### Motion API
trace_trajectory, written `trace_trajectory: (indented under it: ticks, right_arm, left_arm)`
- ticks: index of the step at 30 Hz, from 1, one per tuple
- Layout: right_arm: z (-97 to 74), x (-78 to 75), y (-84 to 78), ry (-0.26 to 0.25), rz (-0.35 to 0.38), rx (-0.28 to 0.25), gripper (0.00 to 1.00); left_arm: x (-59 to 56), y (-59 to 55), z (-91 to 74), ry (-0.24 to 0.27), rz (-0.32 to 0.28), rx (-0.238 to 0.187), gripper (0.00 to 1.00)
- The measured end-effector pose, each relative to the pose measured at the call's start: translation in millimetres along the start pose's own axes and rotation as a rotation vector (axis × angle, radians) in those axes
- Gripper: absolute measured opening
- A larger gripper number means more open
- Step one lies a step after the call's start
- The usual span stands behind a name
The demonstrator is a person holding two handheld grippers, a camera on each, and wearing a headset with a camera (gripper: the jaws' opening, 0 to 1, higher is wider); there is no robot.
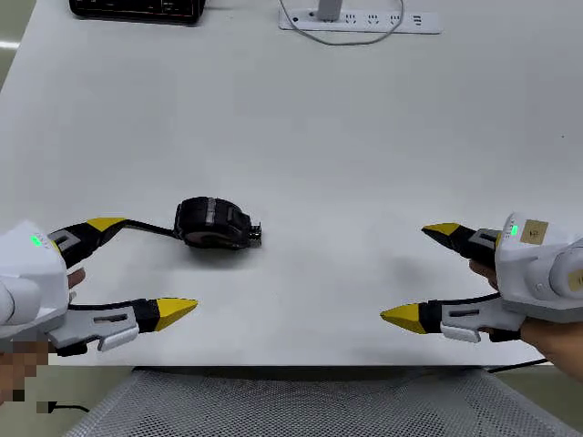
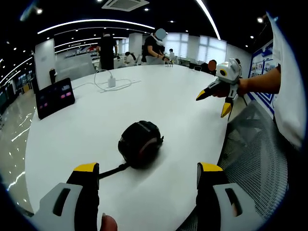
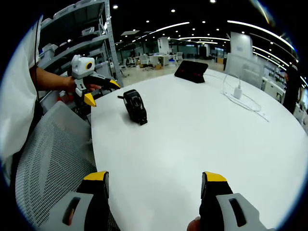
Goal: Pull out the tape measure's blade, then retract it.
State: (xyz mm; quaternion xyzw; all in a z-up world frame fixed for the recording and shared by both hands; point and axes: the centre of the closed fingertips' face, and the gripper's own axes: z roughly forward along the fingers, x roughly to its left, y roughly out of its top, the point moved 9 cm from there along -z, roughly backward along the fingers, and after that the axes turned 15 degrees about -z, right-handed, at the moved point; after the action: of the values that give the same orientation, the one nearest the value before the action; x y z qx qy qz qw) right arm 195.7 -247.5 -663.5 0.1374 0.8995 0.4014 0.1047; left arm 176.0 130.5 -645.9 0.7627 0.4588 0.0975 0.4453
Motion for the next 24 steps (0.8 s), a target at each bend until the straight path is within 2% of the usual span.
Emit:
trace_trajectory:
  ticks: [4, 9, 12, 16, 24]
  right_arm:
    - [0.2, -0.7, 0.4, 0.000, -0.003, 0.001, 0.78]
    - [0.7, 0.0, 1.0, 0.003, -0.005, 0.006, 0.79]
    - [1.0, 0.1, 0.9, 0.001, -0.005, 0.008, 0.81]
    - [1.1, -1.2, 1.3, -0.009, -0.005, 0.001, 0.88]
    - [4.1, -4.4, 0.9, -0.005, -0.005, -0.012, 0.90]
  left_arm:
    - [1.2, 1.0, -0.1, -0.004, -0.006, -0.005, 0.81]
    - [0.7, 1.4, 0.4, -0.016, -0.017, -0.013, 0.90]
    - [0.0, 0.1, 1.2, -0.019, -0.016, -0.003, 0.93]
    - [-0.4, -0.1, 1.6, -0.023, -0.013, -0.001, 0.95]
    - [3.2, 4.3, 2.9, -0.026, 0.001, 0.003, 0.96]
